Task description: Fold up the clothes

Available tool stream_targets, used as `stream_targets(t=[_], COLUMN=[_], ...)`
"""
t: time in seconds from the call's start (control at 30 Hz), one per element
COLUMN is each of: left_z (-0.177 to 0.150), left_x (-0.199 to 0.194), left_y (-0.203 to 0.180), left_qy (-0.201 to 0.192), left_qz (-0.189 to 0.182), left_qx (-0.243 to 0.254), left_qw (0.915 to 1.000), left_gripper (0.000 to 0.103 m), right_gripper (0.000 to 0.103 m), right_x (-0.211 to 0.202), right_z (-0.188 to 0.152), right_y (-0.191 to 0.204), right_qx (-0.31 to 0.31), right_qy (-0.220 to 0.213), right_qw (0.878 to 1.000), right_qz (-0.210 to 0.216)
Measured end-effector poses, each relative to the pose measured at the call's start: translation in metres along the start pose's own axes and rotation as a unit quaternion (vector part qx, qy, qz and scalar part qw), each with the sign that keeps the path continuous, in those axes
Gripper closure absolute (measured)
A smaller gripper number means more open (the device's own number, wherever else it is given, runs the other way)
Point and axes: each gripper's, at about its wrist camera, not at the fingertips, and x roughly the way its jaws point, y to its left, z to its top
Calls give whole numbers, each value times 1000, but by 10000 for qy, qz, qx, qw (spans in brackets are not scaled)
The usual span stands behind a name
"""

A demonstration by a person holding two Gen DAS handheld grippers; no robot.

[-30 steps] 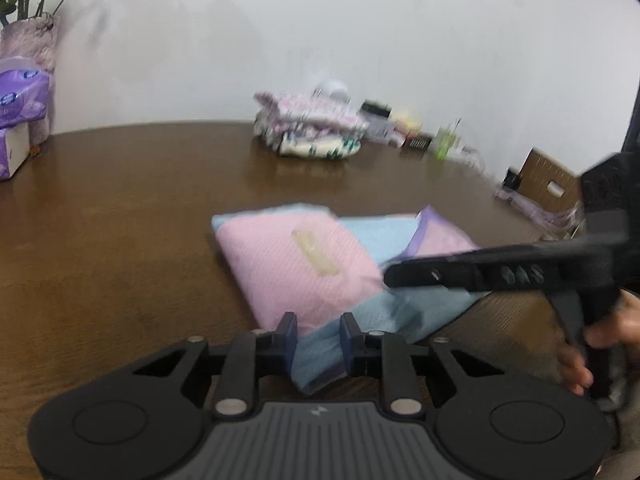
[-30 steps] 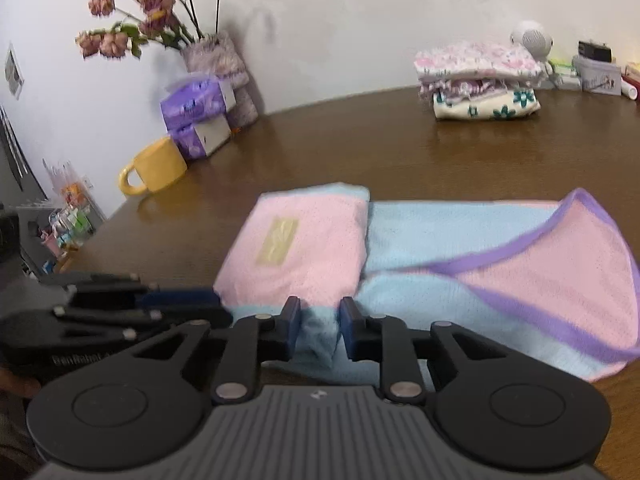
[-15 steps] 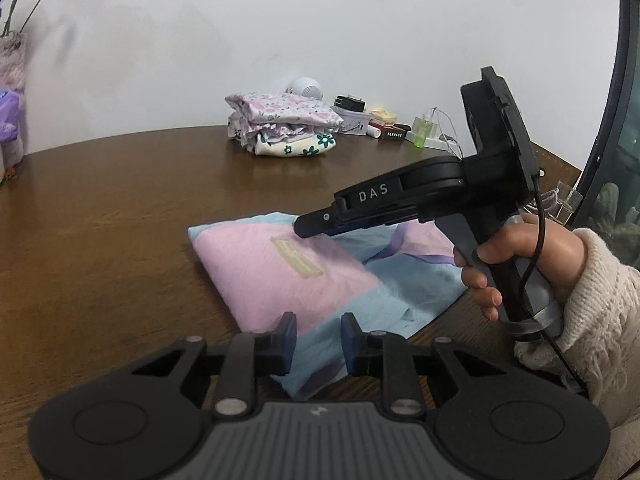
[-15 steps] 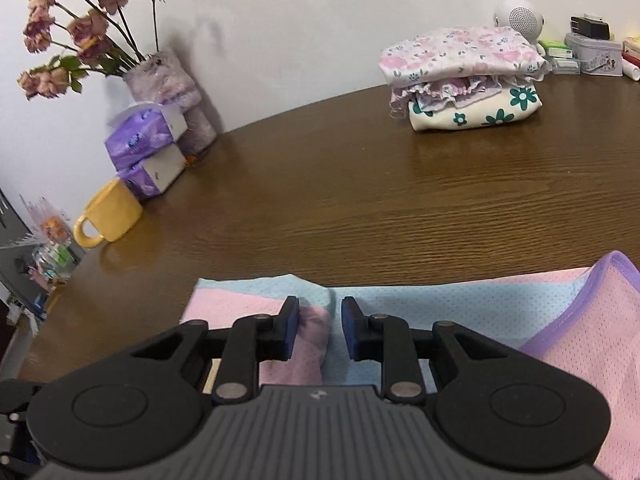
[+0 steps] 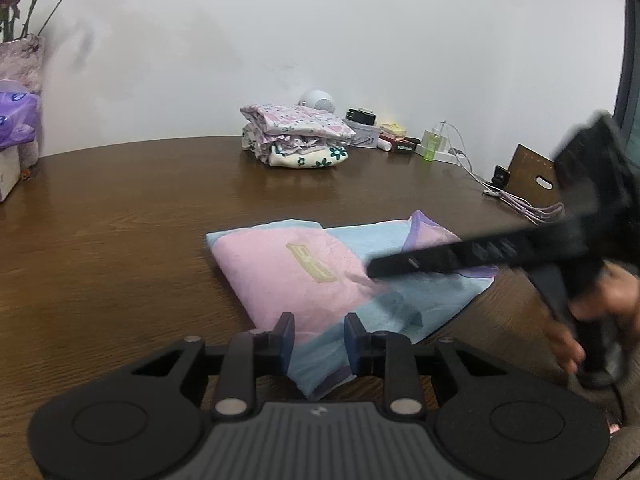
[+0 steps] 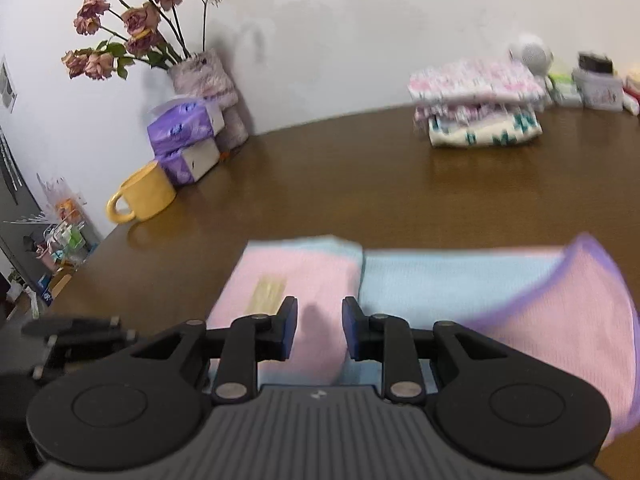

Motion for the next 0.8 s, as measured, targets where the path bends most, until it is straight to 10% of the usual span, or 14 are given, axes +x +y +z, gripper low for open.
stream_targets(t=[0.8], left_z=[20], left_x=[1], left_y=[-5], left_qy=[-86], left_qz=[132], left_qx=[250], left_qw=[9996], left_gripper=[79], right_gripper=[79], right_x=[-23], right_z=[-25], right_y=[19], right_qx=[-490], right_qy=[-185], right_qw=[9983], right_qz=[-265])
